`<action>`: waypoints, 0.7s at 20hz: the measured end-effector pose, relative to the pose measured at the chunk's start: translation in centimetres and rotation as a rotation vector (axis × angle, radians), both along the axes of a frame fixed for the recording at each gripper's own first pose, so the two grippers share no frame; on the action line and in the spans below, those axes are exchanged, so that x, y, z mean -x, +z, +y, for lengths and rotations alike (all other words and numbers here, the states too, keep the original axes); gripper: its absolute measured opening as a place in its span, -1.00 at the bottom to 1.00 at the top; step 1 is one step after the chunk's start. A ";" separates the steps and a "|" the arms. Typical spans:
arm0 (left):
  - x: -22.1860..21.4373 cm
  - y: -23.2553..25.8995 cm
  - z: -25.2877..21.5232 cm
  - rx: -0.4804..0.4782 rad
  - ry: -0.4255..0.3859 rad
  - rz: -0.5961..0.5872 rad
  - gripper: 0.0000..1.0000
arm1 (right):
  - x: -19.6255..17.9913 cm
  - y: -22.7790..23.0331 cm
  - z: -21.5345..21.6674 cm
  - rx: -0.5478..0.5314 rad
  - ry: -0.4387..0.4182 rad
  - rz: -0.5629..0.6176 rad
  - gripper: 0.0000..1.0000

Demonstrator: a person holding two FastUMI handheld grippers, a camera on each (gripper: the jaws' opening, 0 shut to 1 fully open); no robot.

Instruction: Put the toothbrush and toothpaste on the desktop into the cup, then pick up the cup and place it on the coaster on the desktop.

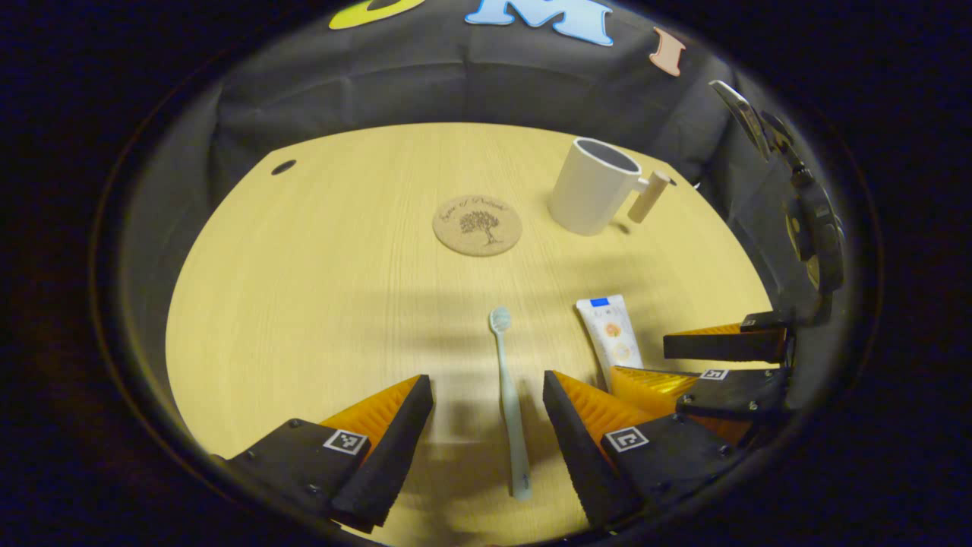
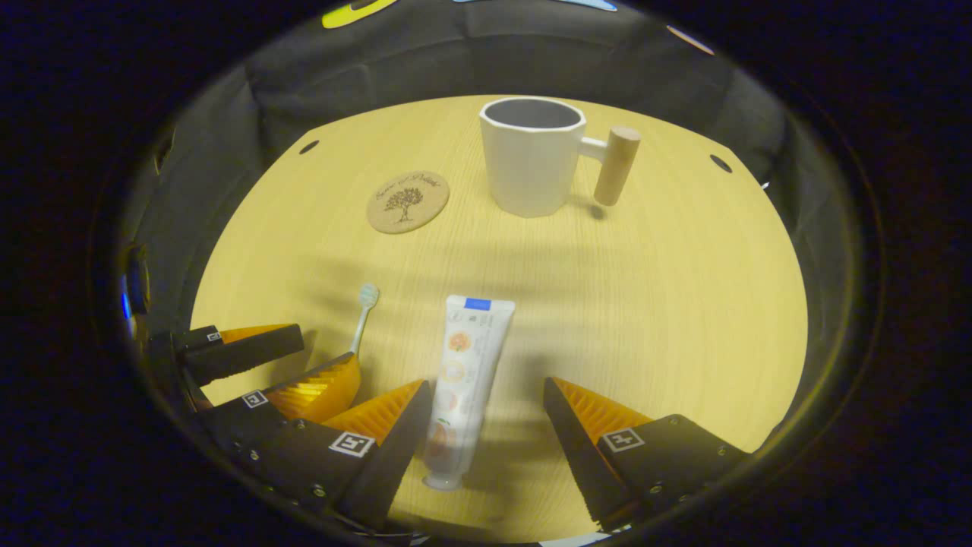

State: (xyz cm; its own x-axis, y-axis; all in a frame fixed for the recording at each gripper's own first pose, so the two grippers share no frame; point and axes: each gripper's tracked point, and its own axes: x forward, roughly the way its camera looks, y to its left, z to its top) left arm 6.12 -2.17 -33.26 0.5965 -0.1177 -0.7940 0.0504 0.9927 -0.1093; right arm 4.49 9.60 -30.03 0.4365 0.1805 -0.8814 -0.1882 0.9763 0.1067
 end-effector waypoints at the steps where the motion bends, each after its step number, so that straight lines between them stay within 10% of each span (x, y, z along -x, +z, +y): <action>1: 0.0 -0.5 0.0 -0.008 0.001 0.017 0.94 | 0.1 -0.5 -0.3 0.013 -0.003 0.016 0.85; 8: -0.4 -1.0 -0.4 -0.124 -0.050 0.058 0.82 | 0.1 -0.9 -1.5 0.087 0.032 0.092 0.72; 13: -0.9 -1.1 -0.6 -0.129 -0.058 0.077 0.30 | 0.1 -1.1 -2.2 0.108 0.044 0.159 0.35; 14: -1.0 -1.1 -0.6 -0.130 -0.059 0.081 0.34 | -0.1 -1.0 -2.4 0.107 0.029 0.165 0.02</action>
